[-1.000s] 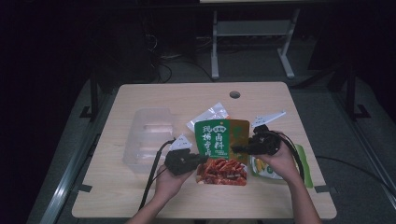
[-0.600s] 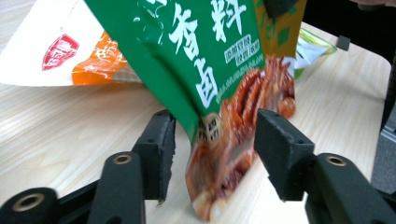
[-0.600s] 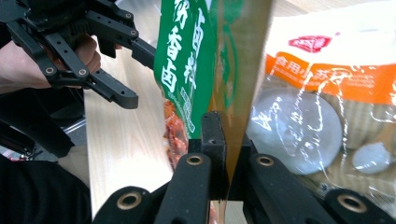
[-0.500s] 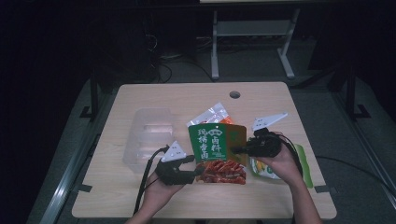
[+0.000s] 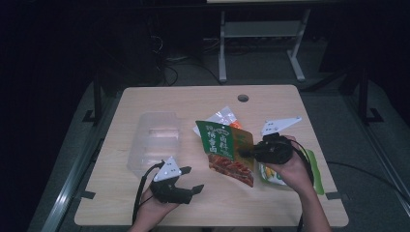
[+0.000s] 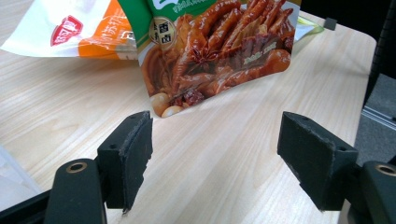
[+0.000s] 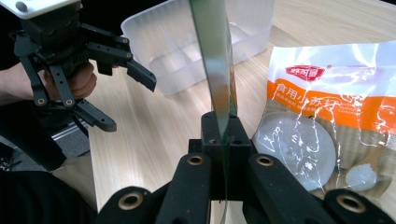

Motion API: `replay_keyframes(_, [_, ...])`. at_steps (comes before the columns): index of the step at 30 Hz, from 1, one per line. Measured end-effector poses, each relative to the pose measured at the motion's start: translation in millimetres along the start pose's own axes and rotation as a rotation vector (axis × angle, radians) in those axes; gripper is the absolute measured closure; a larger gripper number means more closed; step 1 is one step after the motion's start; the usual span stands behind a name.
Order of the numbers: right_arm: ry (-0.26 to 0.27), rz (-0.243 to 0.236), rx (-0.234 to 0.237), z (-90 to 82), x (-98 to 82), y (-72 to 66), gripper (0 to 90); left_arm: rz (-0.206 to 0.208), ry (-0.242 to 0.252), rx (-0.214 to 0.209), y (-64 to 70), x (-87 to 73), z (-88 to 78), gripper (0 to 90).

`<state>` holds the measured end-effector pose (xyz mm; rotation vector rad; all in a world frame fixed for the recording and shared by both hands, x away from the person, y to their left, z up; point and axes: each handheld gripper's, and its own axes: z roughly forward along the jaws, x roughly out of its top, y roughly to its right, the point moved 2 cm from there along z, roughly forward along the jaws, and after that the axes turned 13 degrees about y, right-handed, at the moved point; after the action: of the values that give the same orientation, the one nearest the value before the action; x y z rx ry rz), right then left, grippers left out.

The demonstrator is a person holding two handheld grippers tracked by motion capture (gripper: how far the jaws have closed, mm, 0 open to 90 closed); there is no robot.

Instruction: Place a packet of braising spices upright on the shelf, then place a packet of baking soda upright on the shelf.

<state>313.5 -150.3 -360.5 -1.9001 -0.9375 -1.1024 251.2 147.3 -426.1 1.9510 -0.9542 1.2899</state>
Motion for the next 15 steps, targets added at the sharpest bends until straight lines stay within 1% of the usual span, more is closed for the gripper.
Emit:
replay_keyframes(4, [0.005, 0.002, -0.004, -0.1, -1.7, 1.5, 90.0, 0.006, -0.003, 0.002, 0.4, -0.1, 1.4, 26.1])
replay_keyframes(6, [0.004, 0.005, -0.011, 1.2, -3.7, 3.5, 89.9, 0.019, -0.014, -0.001, 1.3, -1.0, 2.6, 26.1])
replay_keyframes(9, [0.01, 0.007, -0.012, -0.3, -4.8, 4.7, 89.9, 0.031, -0.018, -0.008, 3.3, -0.5, 3.5, 26.1])
replay_keyframes(12, [0.009, 0.004, -0.019, -2.4, -4.8, 4.4, 89.9, 0.028, -0.007, -0.011, 4.6, 0.8, 3.7, 26.1])
replay_keyframes(15, [0.012, 0.01, -0.02, -2.7, -5.2, 5.1, 89.9, 0.029, -0.011, -0.01, 3.8, 0.1, 3.3, 26.1])
